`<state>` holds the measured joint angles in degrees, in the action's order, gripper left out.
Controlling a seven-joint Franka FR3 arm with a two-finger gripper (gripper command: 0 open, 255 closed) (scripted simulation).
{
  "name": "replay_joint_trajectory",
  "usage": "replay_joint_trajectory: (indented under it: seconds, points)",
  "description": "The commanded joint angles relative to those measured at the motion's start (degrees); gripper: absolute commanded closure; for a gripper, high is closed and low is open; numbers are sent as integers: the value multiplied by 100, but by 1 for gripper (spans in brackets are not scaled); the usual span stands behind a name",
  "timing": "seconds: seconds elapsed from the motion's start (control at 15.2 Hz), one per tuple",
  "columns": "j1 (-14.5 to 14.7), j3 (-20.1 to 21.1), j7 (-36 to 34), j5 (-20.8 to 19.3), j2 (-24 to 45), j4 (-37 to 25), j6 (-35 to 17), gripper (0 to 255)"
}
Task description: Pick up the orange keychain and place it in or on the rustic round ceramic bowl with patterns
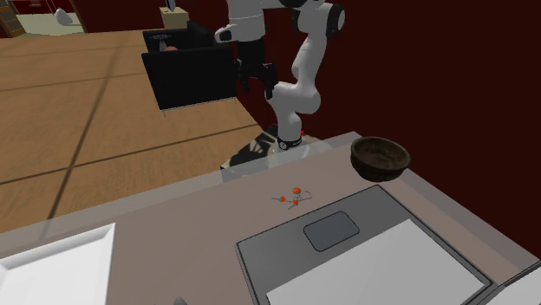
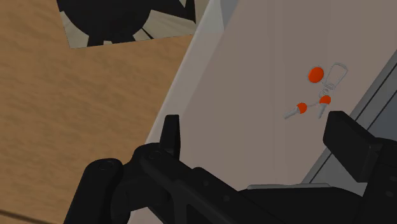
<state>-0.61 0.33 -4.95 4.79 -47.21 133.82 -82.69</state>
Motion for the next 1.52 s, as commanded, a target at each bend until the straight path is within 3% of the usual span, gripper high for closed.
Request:
replay_joint_trajectory:
  seconds: [0.0, 0.46, 0.86, 1.45]
  points:
    - [0, 0, 0, 0, 0, 0, 0, 0]
    - [157, 823, -795, 433, 389, 654, -1100, 0]
    - [267, 1545, -1480, 703, 1108, 904, -2114, 0]
    - [218, 2627, -2673, 605, 2807, 714, -3628, 0]
